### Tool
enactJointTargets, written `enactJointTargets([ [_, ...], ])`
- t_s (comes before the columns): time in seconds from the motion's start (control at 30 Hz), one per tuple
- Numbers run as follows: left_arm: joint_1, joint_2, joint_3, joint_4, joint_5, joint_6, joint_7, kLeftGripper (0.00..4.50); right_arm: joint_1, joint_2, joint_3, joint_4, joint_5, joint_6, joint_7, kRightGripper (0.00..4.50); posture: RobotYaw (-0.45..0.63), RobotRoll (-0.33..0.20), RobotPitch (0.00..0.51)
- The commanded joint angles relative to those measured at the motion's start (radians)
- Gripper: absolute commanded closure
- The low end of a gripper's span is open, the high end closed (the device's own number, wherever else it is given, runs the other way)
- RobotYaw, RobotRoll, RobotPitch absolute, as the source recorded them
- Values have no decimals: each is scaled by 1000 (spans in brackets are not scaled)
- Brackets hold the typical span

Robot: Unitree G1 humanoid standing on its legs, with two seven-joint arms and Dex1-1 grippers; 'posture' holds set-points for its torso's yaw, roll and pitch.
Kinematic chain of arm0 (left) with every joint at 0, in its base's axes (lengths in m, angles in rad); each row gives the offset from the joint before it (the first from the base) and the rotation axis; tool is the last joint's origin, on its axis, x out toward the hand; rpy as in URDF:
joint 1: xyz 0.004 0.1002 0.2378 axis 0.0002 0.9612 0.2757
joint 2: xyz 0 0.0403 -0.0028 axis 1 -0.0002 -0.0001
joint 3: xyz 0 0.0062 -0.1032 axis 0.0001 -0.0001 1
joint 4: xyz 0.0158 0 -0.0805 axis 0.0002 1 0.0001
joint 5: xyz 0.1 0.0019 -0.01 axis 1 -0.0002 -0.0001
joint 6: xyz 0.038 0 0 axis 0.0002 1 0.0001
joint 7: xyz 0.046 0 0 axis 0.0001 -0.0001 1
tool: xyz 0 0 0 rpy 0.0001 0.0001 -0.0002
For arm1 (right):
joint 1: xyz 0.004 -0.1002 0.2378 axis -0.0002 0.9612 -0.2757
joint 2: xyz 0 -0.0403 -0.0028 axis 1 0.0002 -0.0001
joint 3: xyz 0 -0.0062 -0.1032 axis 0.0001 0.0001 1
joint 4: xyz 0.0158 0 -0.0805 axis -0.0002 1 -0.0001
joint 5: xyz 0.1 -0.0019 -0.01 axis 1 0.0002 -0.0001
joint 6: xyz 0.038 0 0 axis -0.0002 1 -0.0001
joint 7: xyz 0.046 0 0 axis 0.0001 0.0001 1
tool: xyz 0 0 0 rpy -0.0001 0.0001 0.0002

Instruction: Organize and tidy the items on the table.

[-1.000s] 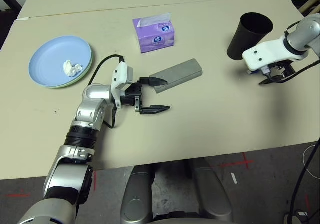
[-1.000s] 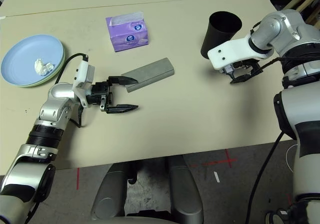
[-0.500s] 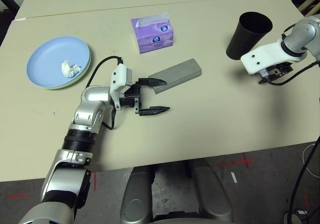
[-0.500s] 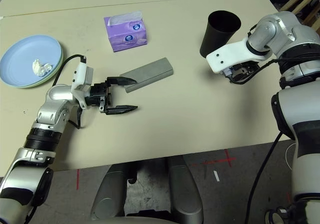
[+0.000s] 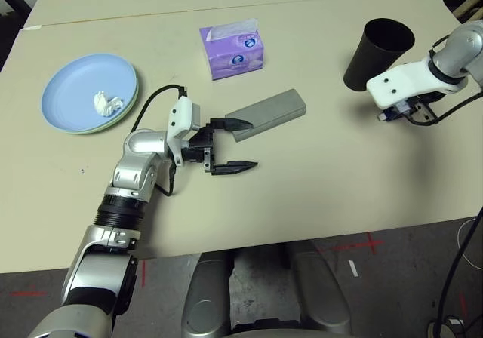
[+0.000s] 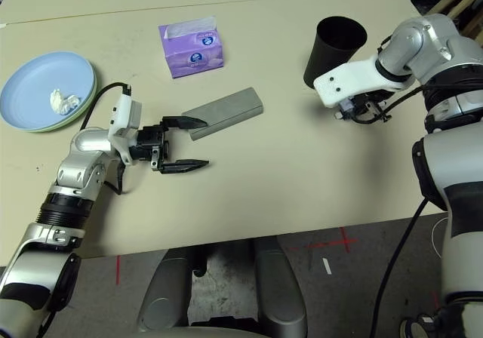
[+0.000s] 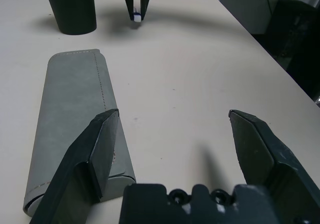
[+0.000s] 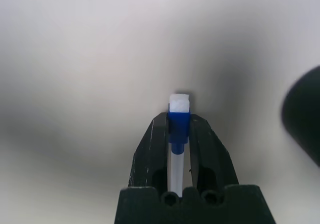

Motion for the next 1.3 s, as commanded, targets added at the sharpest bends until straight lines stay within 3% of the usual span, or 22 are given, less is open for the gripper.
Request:
enactJointTargets([
  [0.03, -5, 3, -19, 45, 20, -8, -11, 0, 5, -5, -54, 19, 163, 150, 43, 4081, 51, 0, 302],
  [0.1, -17, 2, -21, 61, 21, -16, -15, 0, 16, -18, -52, -7, 247, 221, 43, 4081, 46, 0, 293],
  [0.27, -57, -4, -24, 120, 31, -46, -32, 0, 128, -56, -109, -237, 600, 524, 43, 4081, 30, 0, 259],
  [0.33, -74, -7, -24, 141, 33, -54, -36, 0, 176, -64, -177, -351, 709, 676, 43, 4081, 27, 0, 251],
  [0.47, -85, -9, -23, 159, 31, -61, -45, 0, 303, -60, -327, -551, 801, 825, -4, 4081, 17, 0, 238],
  [0.7, -59, -8, -4, 140, 16, -45, -28, 0, 624, 103, -615, -1059, 1007, 946, -382, 4081, -8, 0, 227],
  [0.83, -45, -8, -8, 132, 20, -44, -27, 0, 719, 208, -669, -1229, 1041, 942, -568, 4081, -8, 0, 222],
  [1.0, -62, -8, -8, 147, 26, -48, -27, 0, 757, 307, -700, -1323, 1036, 881, -749, 4081, -6, 0, 210],
  [1.3, -89, -6, -5, 177, 33, -61, -33, 0, 799, 354, -697, -1328, 945, 738, -945, 4081, -12, 0, 202],
])
